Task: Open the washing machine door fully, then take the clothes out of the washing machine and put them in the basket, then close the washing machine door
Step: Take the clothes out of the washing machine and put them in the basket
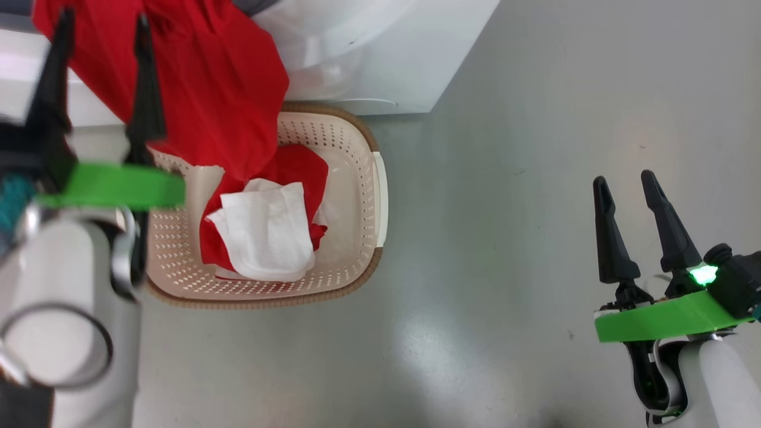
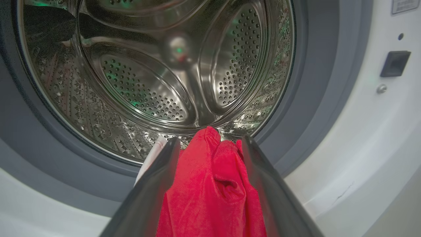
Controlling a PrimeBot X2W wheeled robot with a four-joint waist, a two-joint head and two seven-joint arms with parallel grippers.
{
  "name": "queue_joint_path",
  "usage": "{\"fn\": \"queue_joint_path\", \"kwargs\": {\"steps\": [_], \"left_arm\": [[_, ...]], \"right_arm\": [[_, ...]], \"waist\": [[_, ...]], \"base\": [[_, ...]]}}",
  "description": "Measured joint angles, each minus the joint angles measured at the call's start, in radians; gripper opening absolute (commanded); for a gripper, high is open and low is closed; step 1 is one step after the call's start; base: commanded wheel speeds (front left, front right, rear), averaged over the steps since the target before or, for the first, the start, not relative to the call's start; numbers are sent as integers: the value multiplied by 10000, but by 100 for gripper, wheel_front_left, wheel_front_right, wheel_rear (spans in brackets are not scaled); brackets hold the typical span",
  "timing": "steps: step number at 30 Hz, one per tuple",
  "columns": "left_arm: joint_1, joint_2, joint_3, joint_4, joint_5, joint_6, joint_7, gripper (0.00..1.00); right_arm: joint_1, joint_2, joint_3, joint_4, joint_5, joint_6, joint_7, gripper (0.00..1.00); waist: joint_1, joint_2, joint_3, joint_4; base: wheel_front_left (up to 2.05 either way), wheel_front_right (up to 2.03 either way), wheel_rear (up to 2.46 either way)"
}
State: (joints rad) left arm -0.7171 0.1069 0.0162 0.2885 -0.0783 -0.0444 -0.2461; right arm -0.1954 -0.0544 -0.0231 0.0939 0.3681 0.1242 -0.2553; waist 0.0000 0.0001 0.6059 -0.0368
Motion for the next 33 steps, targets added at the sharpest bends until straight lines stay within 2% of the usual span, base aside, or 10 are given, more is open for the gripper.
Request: {"fn": "queue_joint_path", "kwargs": {"steps": [7,17,27,28,29,30,31,33], "left_arm": [[-2072,245,-213,1755,-40,-282,1057,100],[-3553,575,-560,4472,48,-368,2437,100],[-4525,644,-802,6272,86,-357,2261,100],[-4579,644,-815,6416,86,-357,2213,95],[-4621,644,-826,6552,86,-357,2132,60],[-4664,644,-838,6698,86,-357,2075,34],[-4716,644,-846,6845,84,-357,2015,19],[-4762,646,-861,7078,84,-357,1858,4]], "right_arm": [[-169,-2,15,-31,0,0,-2,100],[-192,8,102,-29,10,0,0,100],[-194,19,184,-25,12,0,-2,100],[-194,19,188,-25,12,0,-2,100],[-194,19,190,-25,12,0,-2,100],[-194,19,188,-27,12,0,0,100],[-194,19,188,-27,12,0,-2,100],[-194,21,188,-27,12,0,-2,100]], "waist": [[1,0,214,-160],[0,0,333,-413],[0,0,265,-490],[1,0,251,-497],[0,0,239,-504],[0,0,229,-507],[0,0,223,-507],[0,0,207,-502]], "base": [[0,0,0],[0,0,0],[0,0,0],[0,0,0],[0,0,0],[0,0,0],[0,0,0],[0,0,0]]}}
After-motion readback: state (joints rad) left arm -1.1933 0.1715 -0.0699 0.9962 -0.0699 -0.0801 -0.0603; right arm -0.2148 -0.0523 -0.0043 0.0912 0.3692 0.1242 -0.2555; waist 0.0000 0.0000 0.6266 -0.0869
